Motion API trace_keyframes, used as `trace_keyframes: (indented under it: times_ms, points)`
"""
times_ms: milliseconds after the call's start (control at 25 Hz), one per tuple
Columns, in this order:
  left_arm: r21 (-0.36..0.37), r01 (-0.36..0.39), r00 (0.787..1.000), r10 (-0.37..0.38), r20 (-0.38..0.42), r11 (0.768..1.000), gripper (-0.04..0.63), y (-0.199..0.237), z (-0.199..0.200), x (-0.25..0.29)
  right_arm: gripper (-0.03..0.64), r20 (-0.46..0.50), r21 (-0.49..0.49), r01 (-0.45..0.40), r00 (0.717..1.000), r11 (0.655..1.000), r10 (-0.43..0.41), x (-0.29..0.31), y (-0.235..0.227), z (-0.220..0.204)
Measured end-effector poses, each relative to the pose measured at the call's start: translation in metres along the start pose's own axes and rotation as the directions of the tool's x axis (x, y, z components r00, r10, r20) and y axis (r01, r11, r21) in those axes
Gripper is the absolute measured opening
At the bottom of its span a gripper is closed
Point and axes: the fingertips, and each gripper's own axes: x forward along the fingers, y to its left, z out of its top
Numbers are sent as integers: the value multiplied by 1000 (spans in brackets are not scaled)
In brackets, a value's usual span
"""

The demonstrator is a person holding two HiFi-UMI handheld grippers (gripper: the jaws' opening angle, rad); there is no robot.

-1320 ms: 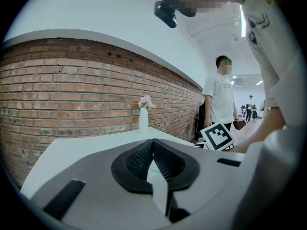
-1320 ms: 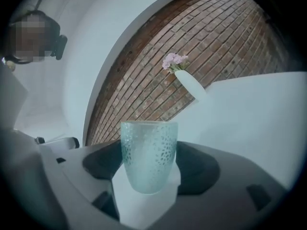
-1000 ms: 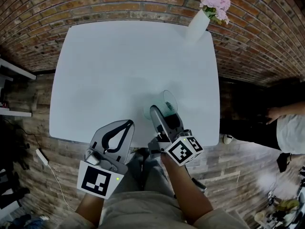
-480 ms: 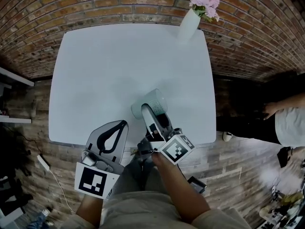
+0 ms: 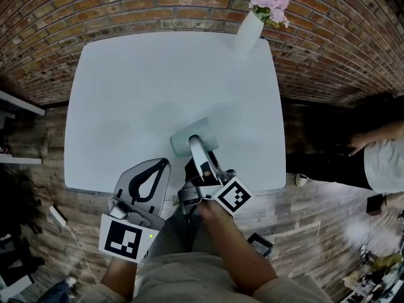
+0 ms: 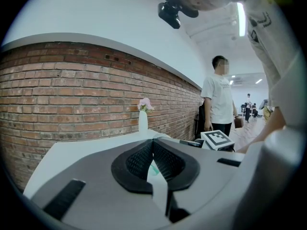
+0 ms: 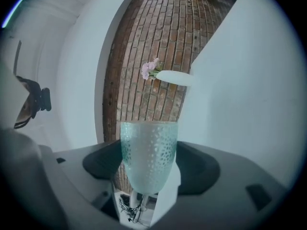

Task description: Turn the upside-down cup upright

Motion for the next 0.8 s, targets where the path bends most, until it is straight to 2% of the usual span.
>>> trace_keyframes:
  times_ms: [240, 480, 680, 760, 800]
  points:
    - [0, -1, 1000, 1, -4, 1000, 9, 0, -1, 1, 347, 17, 86, -42, 999, 995, 41, 1, 4, -2]
    - [13, -13, 1000, 13, -28, 1000, 9, 4, -7, 4, 347, 17, 112, -72, 997, 991, 70, 1, 9, -2]
    - [36, 13, 998, -11, -63, 999, 12, 3, -19, 14, 347, 24, 144, -86, 996, 986, 83, 0, 11, -3]
    - [41, 33, 997, -30, -76, 999, 49, 2, -24, 19, 347, 23, 151, -88, 996, 985, 85, -1, 11, -4]
    - [41, 48, 996, -44, -82, 998, 116, 1, -25, 22, 347, 23, 153, -89, 996, 984, 87, -1, 11, -4]
